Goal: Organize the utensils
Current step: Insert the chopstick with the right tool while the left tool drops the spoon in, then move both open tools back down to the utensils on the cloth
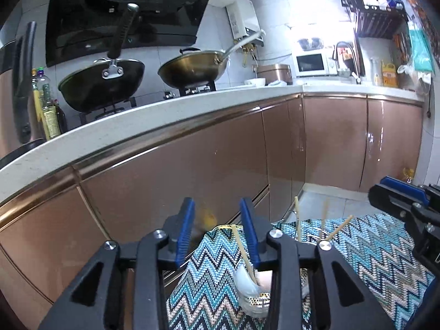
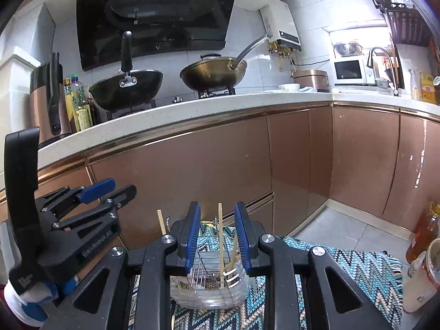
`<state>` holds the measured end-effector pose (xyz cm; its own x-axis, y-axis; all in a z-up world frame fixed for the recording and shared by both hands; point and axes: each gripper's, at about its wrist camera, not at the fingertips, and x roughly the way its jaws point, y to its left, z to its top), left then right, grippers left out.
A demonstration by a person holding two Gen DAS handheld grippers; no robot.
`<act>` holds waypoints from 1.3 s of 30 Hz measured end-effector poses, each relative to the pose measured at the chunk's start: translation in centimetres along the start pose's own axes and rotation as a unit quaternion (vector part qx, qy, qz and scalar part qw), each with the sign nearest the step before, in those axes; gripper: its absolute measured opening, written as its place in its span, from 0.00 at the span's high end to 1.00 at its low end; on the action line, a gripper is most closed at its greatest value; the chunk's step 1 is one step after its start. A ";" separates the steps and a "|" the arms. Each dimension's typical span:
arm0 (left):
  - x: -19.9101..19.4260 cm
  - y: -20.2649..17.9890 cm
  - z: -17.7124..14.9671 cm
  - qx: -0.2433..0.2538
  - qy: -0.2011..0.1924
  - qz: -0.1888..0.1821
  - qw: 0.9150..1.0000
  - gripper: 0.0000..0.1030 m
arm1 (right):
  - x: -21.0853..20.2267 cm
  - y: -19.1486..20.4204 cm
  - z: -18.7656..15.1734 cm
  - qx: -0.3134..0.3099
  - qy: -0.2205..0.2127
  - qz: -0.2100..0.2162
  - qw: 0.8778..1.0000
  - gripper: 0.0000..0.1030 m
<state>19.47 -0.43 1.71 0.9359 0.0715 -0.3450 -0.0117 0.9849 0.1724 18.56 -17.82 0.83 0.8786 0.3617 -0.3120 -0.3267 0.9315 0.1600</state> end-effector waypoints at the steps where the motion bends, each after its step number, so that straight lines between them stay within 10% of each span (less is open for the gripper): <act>1: -0.6 0.2 0.1 -0.003 -0.002 0.000 1.000 0.65 | -0.5 0.0 0.0 0.000 -0.002 0.000 1.000 0.77; 39: -18.5 2.6 -5.0 -0.053 -0.041 -0.015 0.998 0.36 | -18.1 6.6 -3.7 -0.042 -0.026 -0.006 0.999 0.63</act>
<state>0.37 1.55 3.96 0.9620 0.0325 -0.2712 -0.0159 0.9979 0.0632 -0.80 -18.11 4.11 0.8985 0.3507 -0.2640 -0.3428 0.9363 0.0768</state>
